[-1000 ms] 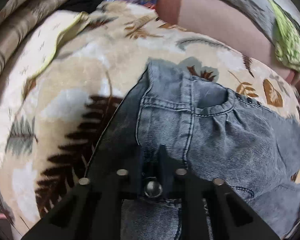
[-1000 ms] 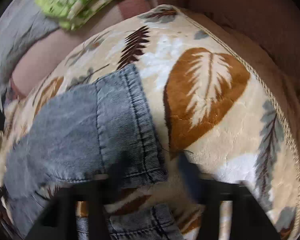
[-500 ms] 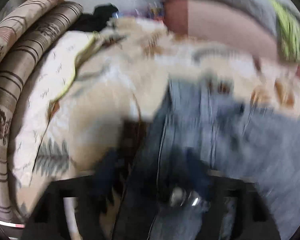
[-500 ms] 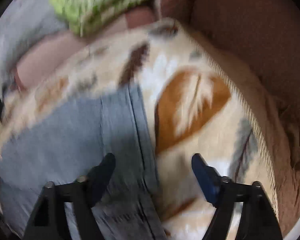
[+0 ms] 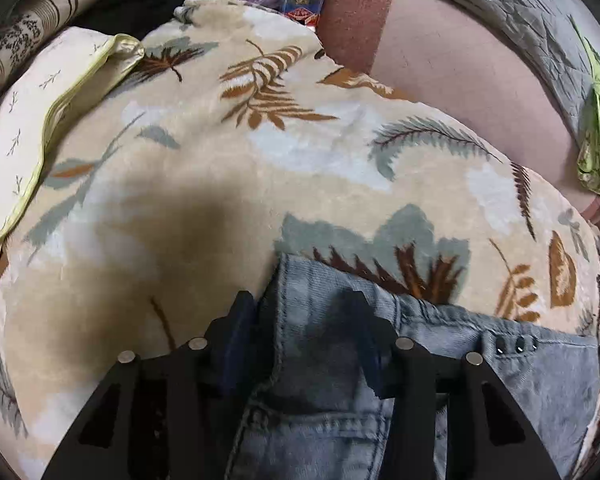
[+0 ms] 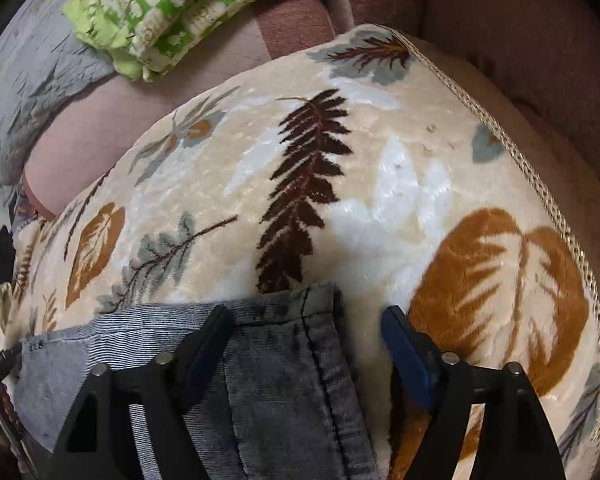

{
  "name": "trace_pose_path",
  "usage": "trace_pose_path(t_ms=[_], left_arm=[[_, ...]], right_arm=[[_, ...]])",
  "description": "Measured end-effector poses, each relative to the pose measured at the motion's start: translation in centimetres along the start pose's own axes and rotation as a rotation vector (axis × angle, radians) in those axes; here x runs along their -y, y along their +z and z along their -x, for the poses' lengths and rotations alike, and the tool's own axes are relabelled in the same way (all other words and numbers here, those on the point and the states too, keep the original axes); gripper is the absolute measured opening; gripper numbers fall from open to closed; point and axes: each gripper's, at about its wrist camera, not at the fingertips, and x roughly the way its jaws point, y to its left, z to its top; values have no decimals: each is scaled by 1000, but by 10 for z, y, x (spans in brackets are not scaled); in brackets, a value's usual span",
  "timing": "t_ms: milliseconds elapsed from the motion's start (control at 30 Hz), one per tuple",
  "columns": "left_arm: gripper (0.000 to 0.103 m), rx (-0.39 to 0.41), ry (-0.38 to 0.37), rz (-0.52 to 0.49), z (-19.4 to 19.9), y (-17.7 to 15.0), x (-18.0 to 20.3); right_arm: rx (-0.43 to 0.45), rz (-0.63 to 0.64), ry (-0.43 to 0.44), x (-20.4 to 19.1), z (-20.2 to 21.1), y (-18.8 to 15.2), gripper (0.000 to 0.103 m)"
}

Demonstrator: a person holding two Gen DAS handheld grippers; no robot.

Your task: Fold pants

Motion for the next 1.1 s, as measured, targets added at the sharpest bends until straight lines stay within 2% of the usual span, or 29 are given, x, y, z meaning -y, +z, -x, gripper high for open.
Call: trace_pose_path(t_ms=[33, 67, 133, 200, 233, 367, 533, 633, 700, 767, 833, 933, 1000, 1033, 1067, 1100], left_arm=[[29, 5, 10, -12, 0, 1, 2], [19, 3, 9, -21, -1, 3, 4], [10, -19, 17, -38, -3, 7, 8], [8, -20, 30, -42, -4, 11, 11], [8, -8, 32, -32, 0, 13, 11], [8, 82, 15, -35, 37, 9, 8], [8, 248, -53, -34, 129, -12, 0], [8, 333, -105, -39, 190, -47, -15], [8, 355, -137, -31, 221, -79, -31], [8, 362, -158, -15, 235, -109, -46], [9, 326, -179, -16, 240, -145, -63], [16, 234, -162, -10, 228, -195, -90], [21, 151, -106, 0, 214, -219, -106], [35, 121, -43, 7, 209, -226, -113], [41, 103, 3, 13, 206, -230, -120], [46, 105, 22, 29, 207, -231, -124]], right_arm=[[-9, 10, -6, -1, -1, 1, 54], [-19, 22, -18, -3, -2, 3, 39], [-33, 44, -36, -7, -4, 6, 33], [-30, 60, -56, -12, -2, 8, 26], [-23, 63, -65, -13, 1, 9, 19], [50, 56, -48, -14, 34, 10, 18], [176, 35, 18, -17, 102, 2, 18], [266, 24, 88, -14, 158, -21, 18], [312, 10, 126, -7, 190, -44, 18], [343, 4, 155, 5, 220, -81, 18], [341, -2, 167, 15, 232, -117, 18], [240, -38, 168, 42, 221, -189, 19], [131, -61, 142, 57, 201, -228, 27], [79, -78, 116, 65, 191, -245, 46], [67, -103, 92, 73, 188, -258, 67], [79, -126, 91, 79, 190, -264, 68]])
